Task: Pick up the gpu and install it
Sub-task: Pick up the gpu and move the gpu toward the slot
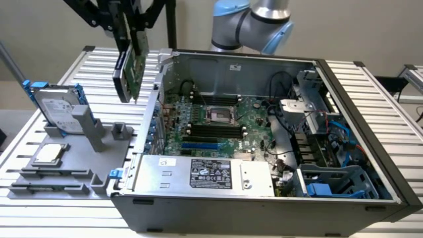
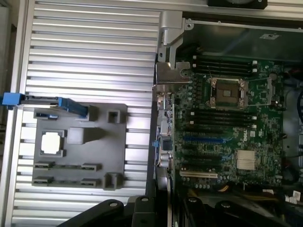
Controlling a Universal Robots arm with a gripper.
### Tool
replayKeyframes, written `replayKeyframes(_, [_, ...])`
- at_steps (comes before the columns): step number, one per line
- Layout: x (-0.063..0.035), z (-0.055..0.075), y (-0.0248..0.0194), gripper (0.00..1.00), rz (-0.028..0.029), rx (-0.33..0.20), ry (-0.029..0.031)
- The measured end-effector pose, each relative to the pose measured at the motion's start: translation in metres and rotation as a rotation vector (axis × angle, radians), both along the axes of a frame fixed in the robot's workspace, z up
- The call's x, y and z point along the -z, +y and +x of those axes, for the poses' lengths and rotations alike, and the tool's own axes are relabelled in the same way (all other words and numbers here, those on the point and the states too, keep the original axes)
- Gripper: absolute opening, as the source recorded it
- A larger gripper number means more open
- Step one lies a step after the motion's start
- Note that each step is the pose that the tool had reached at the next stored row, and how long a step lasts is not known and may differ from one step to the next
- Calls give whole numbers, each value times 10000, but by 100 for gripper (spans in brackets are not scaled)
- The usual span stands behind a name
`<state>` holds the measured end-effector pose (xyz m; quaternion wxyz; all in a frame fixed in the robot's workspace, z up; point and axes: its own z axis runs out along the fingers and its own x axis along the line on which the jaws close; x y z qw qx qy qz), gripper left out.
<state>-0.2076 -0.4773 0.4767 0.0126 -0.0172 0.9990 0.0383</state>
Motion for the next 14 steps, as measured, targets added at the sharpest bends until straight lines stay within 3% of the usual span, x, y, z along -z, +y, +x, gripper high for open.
replayKeyframes(3, [-1,137,0,27,-2,0,115])
replayKeyframes(7, [0,318,1,27,-2,0,223])
replayKeyframes(14, [12,637,6,27,-2,0,322])
